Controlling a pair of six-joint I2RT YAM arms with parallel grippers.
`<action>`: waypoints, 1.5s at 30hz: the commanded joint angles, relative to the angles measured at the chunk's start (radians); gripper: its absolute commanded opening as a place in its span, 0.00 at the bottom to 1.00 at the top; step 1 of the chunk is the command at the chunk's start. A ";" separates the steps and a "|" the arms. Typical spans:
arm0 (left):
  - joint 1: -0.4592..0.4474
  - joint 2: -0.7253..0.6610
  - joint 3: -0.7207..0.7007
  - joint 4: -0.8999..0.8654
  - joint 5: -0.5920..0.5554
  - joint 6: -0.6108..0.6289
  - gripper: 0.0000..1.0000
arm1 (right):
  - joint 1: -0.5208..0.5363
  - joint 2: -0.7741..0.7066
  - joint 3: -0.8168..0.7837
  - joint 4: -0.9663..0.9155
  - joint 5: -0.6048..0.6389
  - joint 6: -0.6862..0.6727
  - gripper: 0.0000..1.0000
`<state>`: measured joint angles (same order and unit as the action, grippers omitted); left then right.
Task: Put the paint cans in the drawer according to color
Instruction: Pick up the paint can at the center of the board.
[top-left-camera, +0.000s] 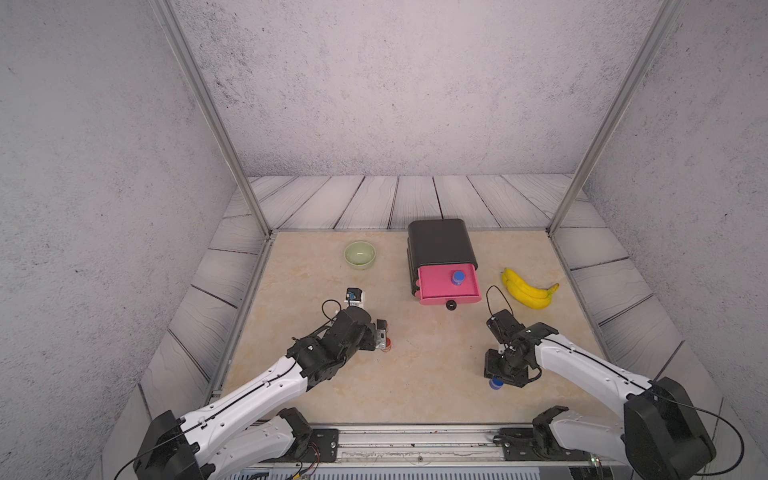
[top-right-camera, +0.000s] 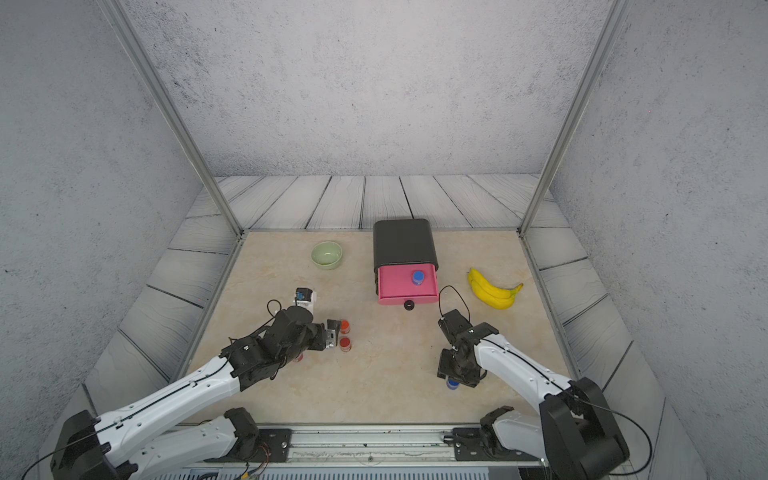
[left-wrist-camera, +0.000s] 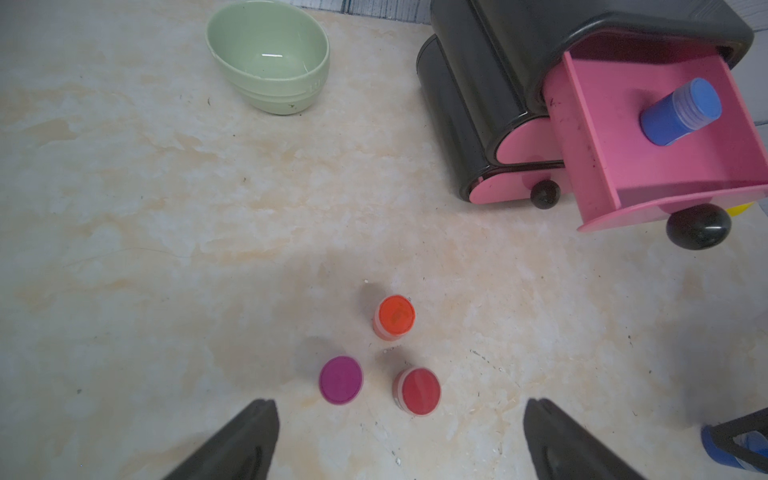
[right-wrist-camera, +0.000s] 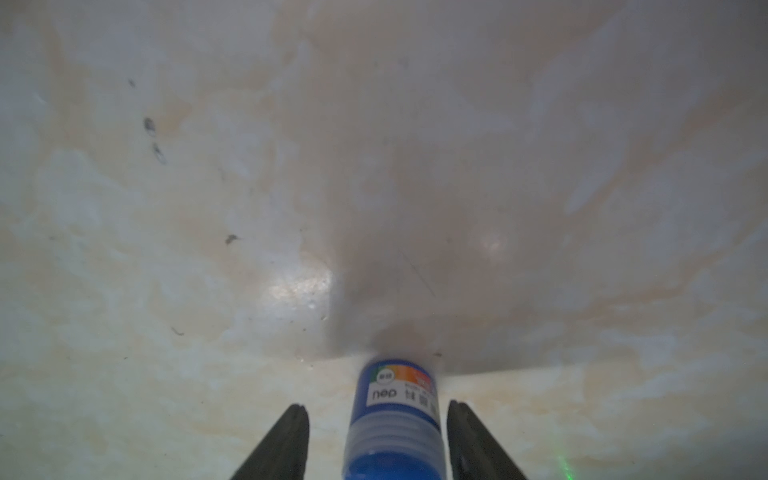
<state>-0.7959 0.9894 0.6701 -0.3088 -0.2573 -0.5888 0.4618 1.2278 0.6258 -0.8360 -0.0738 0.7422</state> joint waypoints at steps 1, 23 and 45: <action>0.011 0.003 0.014 0.009 0.004 -0.005 0.99 | 0.012 0.042 0.036 -0.041 0.041 -0.024 0.55; 0.027 -0.004 0.019 0.008 0.005 0.000 0.99 | 0.115 0.196 0.119 -0.056 -0.018 -0.062 0.46; 0.034 -0.051 0.076 -0.046 -0.074 0.071 0.99 | 0.115 -0.016 0.590 -0.206 0.088 -0.115 0.35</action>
<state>-0.7681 0.9554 0.7250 -0.3485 -0.2943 -0.5438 0.5861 1.1934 1.0954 -0.9958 -0.0406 0.6651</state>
